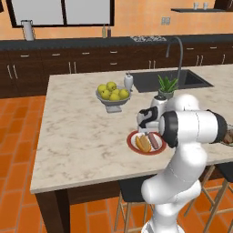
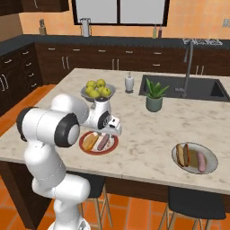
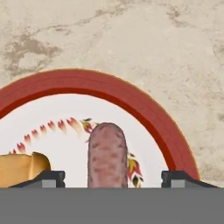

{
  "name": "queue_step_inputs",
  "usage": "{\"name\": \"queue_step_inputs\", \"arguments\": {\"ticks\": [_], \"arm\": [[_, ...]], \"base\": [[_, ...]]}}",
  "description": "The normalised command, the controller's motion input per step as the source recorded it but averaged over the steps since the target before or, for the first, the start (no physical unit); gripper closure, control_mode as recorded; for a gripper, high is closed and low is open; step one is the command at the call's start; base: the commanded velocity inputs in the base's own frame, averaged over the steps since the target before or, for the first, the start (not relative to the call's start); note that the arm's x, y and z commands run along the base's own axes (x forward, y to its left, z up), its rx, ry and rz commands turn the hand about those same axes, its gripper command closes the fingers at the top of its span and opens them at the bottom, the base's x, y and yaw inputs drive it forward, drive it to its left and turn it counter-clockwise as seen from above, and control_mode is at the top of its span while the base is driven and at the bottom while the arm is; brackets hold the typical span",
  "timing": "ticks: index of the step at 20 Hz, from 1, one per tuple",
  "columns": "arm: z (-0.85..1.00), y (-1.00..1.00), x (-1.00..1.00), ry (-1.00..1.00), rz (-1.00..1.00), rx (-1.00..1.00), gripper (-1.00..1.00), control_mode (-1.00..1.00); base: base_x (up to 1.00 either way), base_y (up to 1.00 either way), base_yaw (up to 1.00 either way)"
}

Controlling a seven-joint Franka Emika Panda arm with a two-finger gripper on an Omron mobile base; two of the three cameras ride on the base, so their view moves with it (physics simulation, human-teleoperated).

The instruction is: Place one bun and one sausage from the bowl on each plate.

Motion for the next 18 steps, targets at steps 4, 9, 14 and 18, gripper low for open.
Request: {"name": "queue_step_inputs", "arguments": {"ticks": [4, 9, 14, 18], "arm": [[0.49, 0.03, -0.92, -0.11, 0.0, 0.0, -1.0, -1.0], [0.73, 0.2, -0.89, -0.11, 0.0, -0.01, -1.0, -1.0], [0.96, 0.31, -0.66, -0.06, 0.0, -0.03, -1.0, -1.0], [0.91, 0.07, -0.38, -0.04, 0.0, -0.01, -1.0, -1.0]], "base": [[0.0, 0.0, 0.0], [0.0, 0.0, 0.0], [0.0, 0.0, 0.0], [0.0, 0.0, 0.0]]}}
